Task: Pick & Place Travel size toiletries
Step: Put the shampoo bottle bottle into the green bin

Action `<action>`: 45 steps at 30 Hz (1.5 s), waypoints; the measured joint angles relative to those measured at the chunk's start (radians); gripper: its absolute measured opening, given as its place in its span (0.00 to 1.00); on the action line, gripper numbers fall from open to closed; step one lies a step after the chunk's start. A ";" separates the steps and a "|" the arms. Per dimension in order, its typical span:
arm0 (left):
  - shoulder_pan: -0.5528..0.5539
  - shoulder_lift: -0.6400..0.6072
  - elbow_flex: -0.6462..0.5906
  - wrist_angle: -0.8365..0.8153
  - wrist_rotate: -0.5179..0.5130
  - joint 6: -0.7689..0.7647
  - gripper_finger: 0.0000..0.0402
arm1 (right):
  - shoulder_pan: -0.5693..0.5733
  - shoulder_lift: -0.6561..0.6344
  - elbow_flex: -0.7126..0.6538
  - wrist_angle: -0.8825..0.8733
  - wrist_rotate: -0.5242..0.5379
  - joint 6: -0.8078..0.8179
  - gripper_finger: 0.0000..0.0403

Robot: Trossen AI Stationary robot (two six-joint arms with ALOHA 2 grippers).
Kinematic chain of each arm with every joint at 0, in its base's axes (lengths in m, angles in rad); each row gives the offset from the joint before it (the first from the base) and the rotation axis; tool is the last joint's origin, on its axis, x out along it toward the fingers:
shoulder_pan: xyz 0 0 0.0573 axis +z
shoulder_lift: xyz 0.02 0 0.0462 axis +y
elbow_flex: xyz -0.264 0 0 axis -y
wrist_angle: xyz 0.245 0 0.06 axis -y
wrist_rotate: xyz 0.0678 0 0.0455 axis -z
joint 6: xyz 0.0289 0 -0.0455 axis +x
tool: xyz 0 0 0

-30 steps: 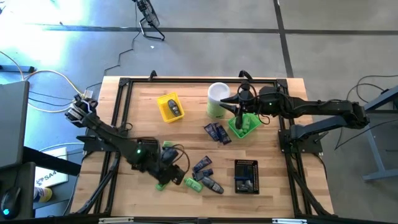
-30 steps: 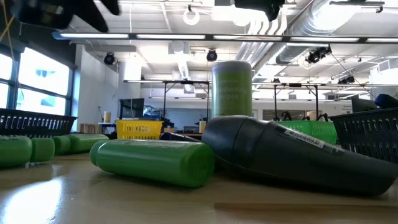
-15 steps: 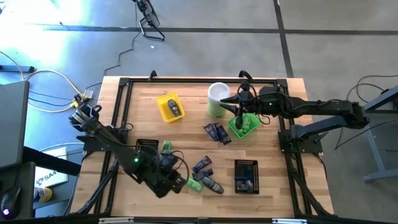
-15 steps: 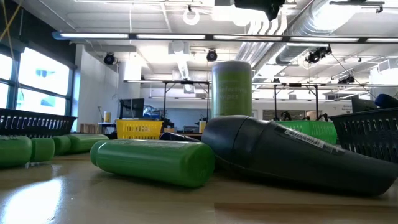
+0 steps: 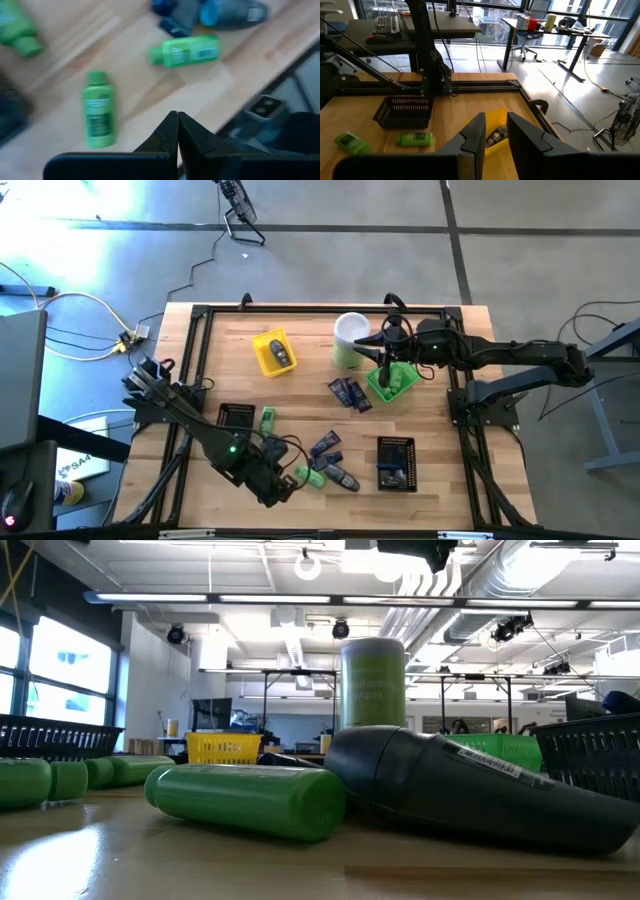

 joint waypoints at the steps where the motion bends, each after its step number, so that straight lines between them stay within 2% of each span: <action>1: 0.000 0.002 0.000 0.004 0.002 0.000 0.01 | 0.000 0.000 0.000 0.000 0.000 0.000 0.18; 6: 0.000 0.004 -0.026 -0.003 0.050 0.001 0.02 | 0.000 0.000 0.000 0.000 0.000 0.000 0.18; 9: 0.000 0.005 -0.046 -0.012 0.085 -0.004 0.07 | 0.000 0.000 0.000 0.000 0.000 0.000 0.18; 13: 0.000 0.004 -0.070 -0.010 0.091 -0.052 0.23 | 0.000 0.000 0.000 0.000 0.000 0.000 0.18; 21: 0.000 0.004 -0.113 -0.006 0.159 -0.106 0.61 | 0.000 0.000 0.000 -0.001 0.000 0.000 0.18; 26: 0.000 0.004 -0.113 -0.007 0.154 -0.105 0.77 | 0.000 0.000 0.000 -0.001 0.000 -0.006 0.18; 32: 0.000 0.013 -0.113 -0.008 0.108 -0.105 0.80 | 0.000 0.000 0.000 -0.001 0.000 -0.007 0.18; 45: 0.000 0.140 -0.114 -0.006 0.139 -0.086 0.76 | 0.000 0.000 0.000 -0.001 0.000 -0.007 0.18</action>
